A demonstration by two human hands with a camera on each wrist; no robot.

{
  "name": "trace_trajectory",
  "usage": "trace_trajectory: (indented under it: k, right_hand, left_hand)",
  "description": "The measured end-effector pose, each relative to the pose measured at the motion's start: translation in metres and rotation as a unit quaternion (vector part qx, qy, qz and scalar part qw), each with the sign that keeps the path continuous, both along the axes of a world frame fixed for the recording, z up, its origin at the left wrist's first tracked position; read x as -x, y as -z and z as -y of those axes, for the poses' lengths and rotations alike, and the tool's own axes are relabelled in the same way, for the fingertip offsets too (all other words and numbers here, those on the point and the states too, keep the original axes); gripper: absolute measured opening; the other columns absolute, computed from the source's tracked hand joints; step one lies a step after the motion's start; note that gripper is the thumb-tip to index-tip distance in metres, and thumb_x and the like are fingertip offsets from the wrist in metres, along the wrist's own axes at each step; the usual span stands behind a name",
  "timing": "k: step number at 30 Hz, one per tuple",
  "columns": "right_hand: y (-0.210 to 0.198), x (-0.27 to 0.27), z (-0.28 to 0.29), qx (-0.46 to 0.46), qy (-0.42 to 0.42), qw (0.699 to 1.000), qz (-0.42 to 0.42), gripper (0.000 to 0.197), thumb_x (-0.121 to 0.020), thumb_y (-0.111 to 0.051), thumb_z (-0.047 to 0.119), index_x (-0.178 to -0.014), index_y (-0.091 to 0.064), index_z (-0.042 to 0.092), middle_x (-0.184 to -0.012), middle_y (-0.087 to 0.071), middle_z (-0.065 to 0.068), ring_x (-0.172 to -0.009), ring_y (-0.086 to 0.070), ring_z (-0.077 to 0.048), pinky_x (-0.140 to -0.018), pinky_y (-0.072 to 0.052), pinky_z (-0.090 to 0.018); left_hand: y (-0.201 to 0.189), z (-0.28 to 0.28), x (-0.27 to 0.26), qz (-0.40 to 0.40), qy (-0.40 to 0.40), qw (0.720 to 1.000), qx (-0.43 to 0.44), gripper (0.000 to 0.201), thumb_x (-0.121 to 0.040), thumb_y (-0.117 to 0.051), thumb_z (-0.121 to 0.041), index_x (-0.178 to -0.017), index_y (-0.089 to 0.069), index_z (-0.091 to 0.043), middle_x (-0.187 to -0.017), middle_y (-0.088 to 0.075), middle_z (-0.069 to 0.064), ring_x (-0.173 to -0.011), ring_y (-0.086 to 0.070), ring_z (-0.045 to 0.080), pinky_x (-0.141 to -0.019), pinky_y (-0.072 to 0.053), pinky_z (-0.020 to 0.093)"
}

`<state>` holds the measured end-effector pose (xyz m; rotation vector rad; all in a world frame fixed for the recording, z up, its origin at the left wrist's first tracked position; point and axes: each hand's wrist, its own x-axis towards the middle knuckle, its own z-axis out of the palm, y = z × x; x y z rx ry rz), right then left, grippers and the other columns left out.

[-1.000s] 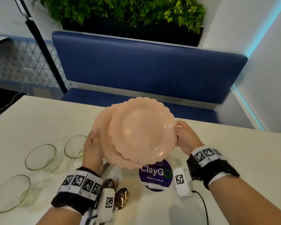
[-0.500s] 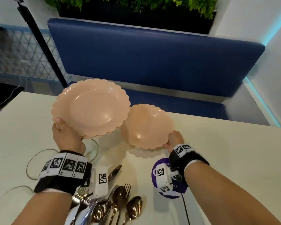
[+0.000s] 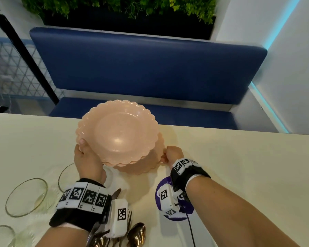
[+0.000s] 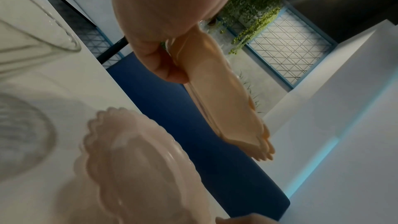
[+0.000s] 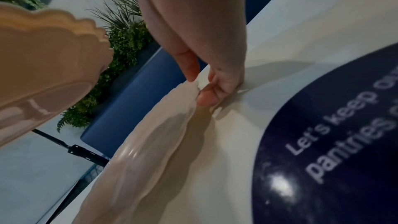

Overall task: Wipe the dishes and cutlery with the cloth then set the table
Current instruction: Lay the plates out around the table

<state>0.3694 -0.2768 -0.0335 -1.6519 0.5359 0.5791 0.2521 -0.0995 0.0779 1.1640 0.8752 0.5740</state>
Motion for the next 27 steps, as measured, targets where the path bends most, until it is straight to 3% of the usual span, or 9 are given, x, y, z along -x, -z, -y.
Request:
trace_trajectory:
  k: [3, 6, 8, 12, 14, 19, 22, 24, 27]
  right_hand:
    - [-0.007, 0.0, 0.009, -0.058, 0.066, 0.996, -0.024, 0.02, -0.096, -0.031, -0.001, -0.089, -0.047, 0.01, -0.063, -0.042, -0.009, -0.048, -0.033, -0.017, -0.038, -0.032, -0.021]
    - [-0.009, 0.007, 0.008, -0.011, 0.001, 1.0, -0.02, 0.026, -0.095, -0.042, 0.002, -0.12, -0.049, 0.006, -0.073, -0.055, -0.014, -0.057, -0.05, -0.024, -0.047, -0.043, -0.032]
    - [-0.008, 0.012, 0.005, 0.019, -0.054, 0.998, -0.007, 0.032, -0.092, -0.048, 0.005, -0.123, -0.053, -0.001, -0.093, -0.063, -0.02, -0.076, -0.062, -0.032, -0.064, -0.055, -0.042]
    - [-0.005, 0.015, 0.01, -0.016, -0.08, 0.997, 0.001, 0.034, -0.09, -0.052, 0.005, -0.123, -0.057, 0.004, -0.095, -0.059, -0.008, -0.07, -0.059, -0.017, -0.054, -0.053, -0.022]
    - [-0.004, 0.01, 0.019, -0.022, -0.063, 0.998, 0.006, 0.034, -0.09, -0.051, 0.003, -0.123, -0.057, 0.004, -0.096, -0.057, -0.008, -0.066, -0.058, -0.014, -0.051, -0.051, -0.02]
    - [-0.011, 0.006, 0.031, -0.02, -0.001, 1.0, -0.001, 0.027, -0.092, -0.044, -0.005, -0.11, -0.062, 0.004, -0.066, -0.059, -0.012, -0.052, -0.052, -0.023, -0.052, -0.048, -0.034]
    - [-0.02, 0.005, 0.035, 0.046, -0.002, 0.996, 0.077, 0.032, -0.096, -0.044, 0.011, -0.126, -0.054, 0.007, -0.107, -0.064, -0.013, -0.084, -0.059, -0.028, -0.069, -0.049, -0.033]
    - [-0.036, 0.004, 0.04, 0.027, -0.003, 0.989, 0.143, 0.029, -0.097, -0.039, 0.022, -0.113, -0.059, 0.009, -0.109, -0.061, -0.01, -0.093, -0.057, -0.025, -0.079, -0.049, -0.033]
    - [-0.059, 0.006, 0.055, -0.038, -0.048, 0.985, 0.164, 0.026, -0.093, -0.039, 0.021, -0.076, -0.054, 0.007, -0.071, -0.048, -0.009, -0.067, -0.043, -0.021, -0.062, -0.038, -0.03]
  left_hand:
    - [0.004, 0.015, -0.001, -0.008, 0.009, 1.0, 0.007, 0.038, -0.1, -0.031, -0.038, -0.133, -0.046, -0.024, -0.121, -0.055, 0.0, -0.116, -0.054, 0.028, -0.101, -0.045, 0.048]
    - [0.003, 0.027, 0.0, -0.014, 0.011, 1.0, 0.013, 0.04, -0.1, -0.031, -0.037, -0.135, -0.045, -0.024, -0.128, -0.054, 0.003, -0.118, -0.053, 0.028, -0.102, -0.044, 0.046]
    - [0.001, 0.03, 0.0, -0.015, 0.006, 1.0, 0.009, 0.04, -0.1, -0.031, -0.037, -0.135, -0.045, -0.024, -0.133, -0.053, 0.005, -0.118, -0.053, 0.029, -0.102, -0.045, 0.047]
    - [-0.005, 0.028, 0.001, -0.013, 0.003, 1.0, -0.002, 0.04, -0.1, -0.03, -0.037, -0.136, -0.044, -0.024, -0.134, -0.053, 0.005, -0.118, -0.053, 0.029, -0.101, -0.045, 0.048]
    - [-0.008, 0.028, 0.003, -0.008, 0.003, 1.0, -0.005, 0.041, -0.101, -0.029, -0.036, -0.137, -0.042, -0.023, -0.134, -0.052, 0.006, -0.118, -0.053, 0.029, -0.1, -0.046, 0.047]
    - [-0.005, 0.029, 0.005, -0.011, 0.01, 1.0, -0.008, 0.041, -0.1, -0.029, -0.037, -0.137, -0.042, -0.023, -0.133, -0.052, 0.005, -0.118, -0.053, 0.029, -0.1, -0.046, 0.048]
    - [-0.001, 0.035, 0.003, -0.011, 0.02, 1.0, -0.012, 0.04, -0.1, -0.031, -0.04, -0.134, -0.045, -0.024, -0.129, -0.054, 0.004, -0.117, -0.053, 0.029, -0.1, -0.045, 0.049]
    - [0.003, 0.043, 0.0, -0.014, 0.028, 0.999, -0.02, 0.039, -0.099, -0.032, -0.042, -0.13, -0.049, -0.026, -0.123, -0.057, 0.002, -0.115, -0.055, 0.029, -0.099, -0.046, 0.051]
    - [0.007, 0.068, -0.007, -0.025, 0.058, 0.997, -0.042, 0.041, -0.098, -0.032, -0.043, -0.129, -0.049, -0.022, -0.117, -0.055, -0.001, -0.113, -0.054, 0.027, -0.098, -0.046, 0.049]
